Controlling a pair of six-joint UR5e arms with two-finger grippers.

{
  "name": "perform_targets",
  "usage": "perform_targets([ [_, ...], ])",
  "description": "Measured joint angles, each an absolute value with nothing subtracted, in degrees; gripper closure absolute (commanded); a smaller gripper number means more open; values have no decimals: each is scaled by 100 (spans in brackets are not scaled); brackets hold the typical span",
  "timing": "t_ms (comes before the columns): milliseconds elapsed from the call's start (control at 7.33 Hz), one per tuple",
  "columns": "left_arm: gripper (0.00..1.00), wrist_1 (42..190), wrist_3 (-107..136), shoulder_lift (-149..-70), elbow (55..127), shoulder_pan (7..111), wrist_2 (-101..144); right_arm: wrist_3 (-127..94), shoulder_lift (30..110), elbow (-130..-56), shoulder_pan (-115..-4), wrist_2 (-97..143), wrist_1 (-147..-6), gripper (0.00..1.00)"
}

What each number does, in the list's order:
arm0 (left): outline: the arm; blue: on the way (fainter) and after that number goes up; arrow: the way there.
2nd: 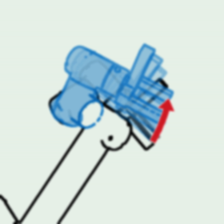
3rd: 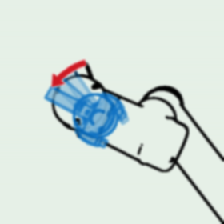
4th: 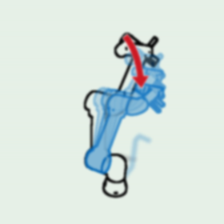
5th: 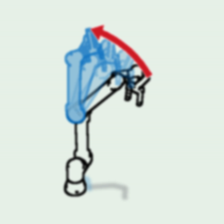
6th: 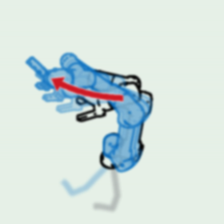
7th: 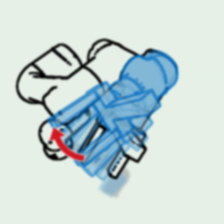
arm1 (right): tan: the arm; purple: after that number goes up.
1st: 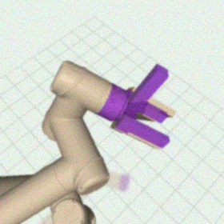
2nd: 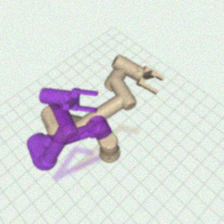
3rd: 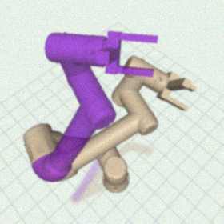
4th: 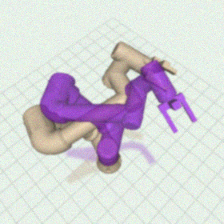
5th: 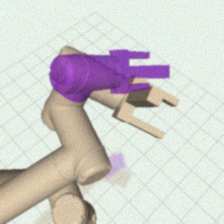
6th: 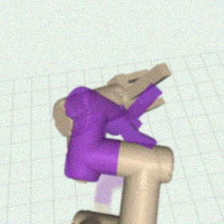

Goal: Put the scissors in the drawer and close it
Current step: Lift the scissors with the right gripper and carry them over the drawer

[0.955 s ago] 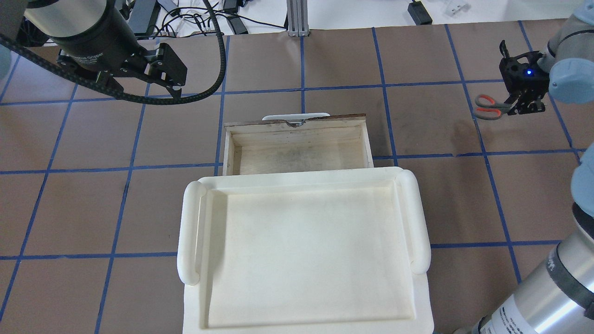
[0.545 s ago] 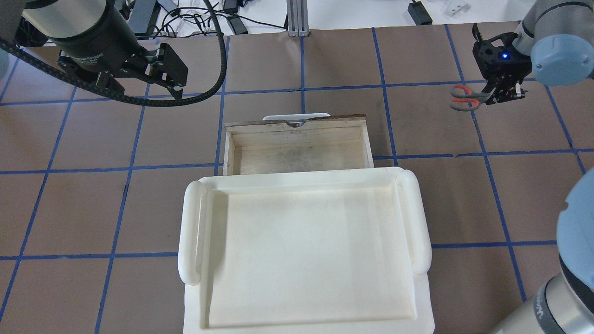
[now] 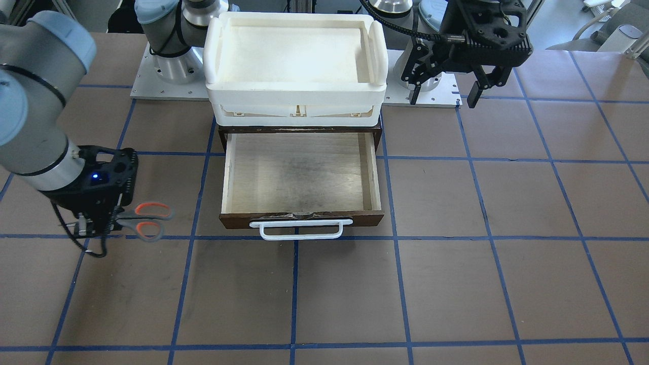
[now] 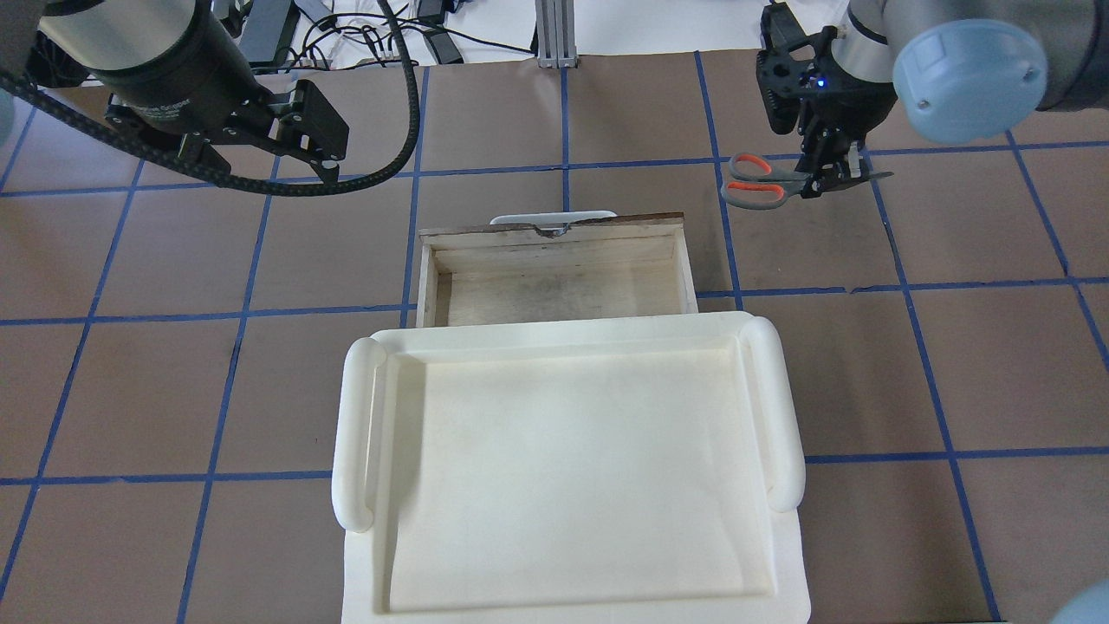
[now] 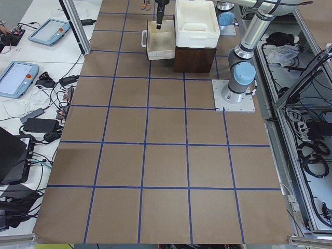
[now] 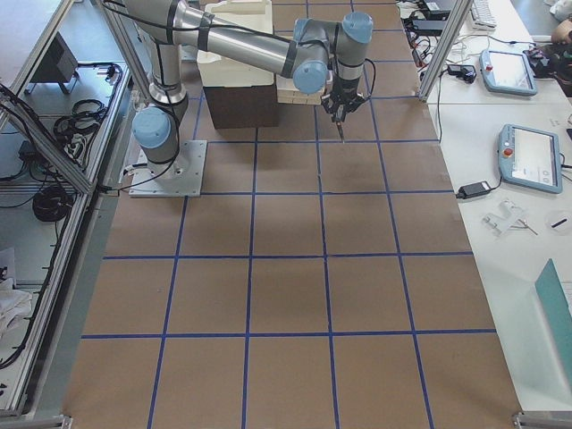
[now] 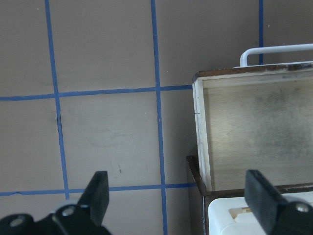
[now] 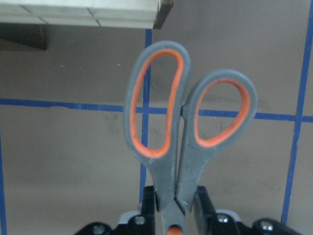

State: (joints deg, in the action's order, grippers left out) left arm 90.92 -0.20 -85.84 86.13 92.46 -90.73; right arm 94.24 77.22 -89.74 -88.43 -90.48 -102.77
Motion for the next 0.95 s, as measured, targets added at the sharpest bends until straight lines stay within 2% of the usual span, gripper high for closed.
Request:
perform_targets([
  [409,0,9116,-19,-8576,8613,9242,-9073,8292,7766,-8992,-9659,-9026,-10220,100],
  [955,0,9131,-26,-8567,8613,9240,-9080,6291,7433,-8981,-10818,-9029,-10442,100],
])
